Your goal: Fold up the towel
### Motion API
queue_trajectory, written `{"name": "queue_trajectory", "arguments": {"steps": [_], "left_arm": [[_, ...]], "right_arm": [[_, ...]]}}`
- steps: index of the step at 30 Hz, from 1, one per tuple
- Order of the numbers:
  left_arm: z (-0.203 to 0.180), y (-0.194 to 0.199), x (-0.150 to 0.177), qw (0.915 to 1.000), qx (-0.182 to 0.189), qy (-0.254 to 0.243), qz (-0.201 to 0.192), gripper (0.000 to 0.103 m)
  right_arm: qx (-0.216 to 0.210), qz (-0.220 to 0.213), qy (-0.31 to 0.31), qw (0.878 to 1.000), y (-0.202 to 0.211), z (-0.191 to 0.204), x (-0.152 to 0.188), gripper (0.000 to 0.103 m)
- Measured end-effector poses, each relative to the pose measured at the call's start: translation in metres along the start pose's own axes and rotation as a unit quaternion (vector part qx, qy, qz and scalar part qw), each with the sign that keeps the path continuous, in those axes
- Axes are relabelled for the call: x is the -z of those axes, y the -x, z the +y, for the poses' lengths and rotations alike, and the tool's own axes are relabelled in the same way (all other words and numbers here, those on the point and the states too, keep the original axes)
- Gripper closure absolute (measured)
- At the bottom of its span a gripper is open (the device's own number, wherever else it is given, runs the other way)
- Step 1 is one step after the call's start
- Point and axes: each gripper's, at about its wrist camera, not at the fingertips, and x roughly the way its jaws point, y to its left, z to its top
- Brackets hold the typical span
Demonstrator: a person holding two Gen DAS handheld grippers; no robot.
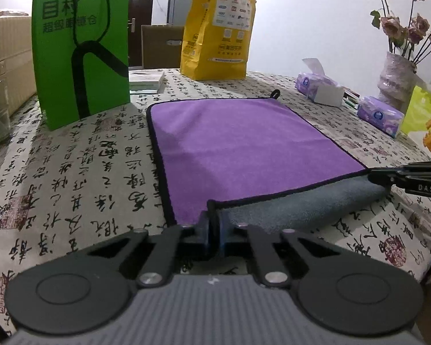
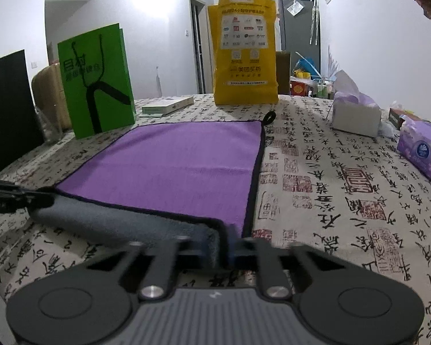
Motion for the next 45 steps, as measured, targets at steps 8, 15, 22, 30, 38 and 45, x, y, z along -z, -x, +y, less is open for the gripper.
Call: {"name": "queue_trajectory", "arguments": {"steps": [8,15,22,30,38,45], "left_arm": [[0.002,-0.004,-0.026,0.9997,-0.012,-0.007,-0.019,0.097],[0.01,-0.018,-0.046,0.9993,-0.021,-0.009,-0.029,0.097],[0.019,-0.034,-0.063,0.999,-0.027,-0.012,-0.033,0.097],[0.028,-0.057,-0.091,0.9983,-0.032,-0.023,-0.042,0.097],[0.036,-0.079,-0.113,0.9978,-0.033,-0.035,-0.046,0.097],[0.049,-0.101,-0.128,0.998,-0.038,-0.028,-0.042,0.097]], "right_arm": [[0.003,-0.014,0.02,1.0,-0.009,-0.003,-0.022,0.098],[0.004,-0.022,0.031,0.999,-0.029,-0.01,-0.043,0.098],[0.003,-0.028,0.044,0.999,-0.053,-0.015,-0.065,0.098],[0.0,-0.025,0.049,0.998,-0.08,-0.026,-0.086,0.098],[0.0,-0.033,0.055,0.998,-0.1,-0.035,-0.106,0.098],[-0.006,-0.037,0.051,0.998,-0.124,-0.044,-0.125,0.098]]}}
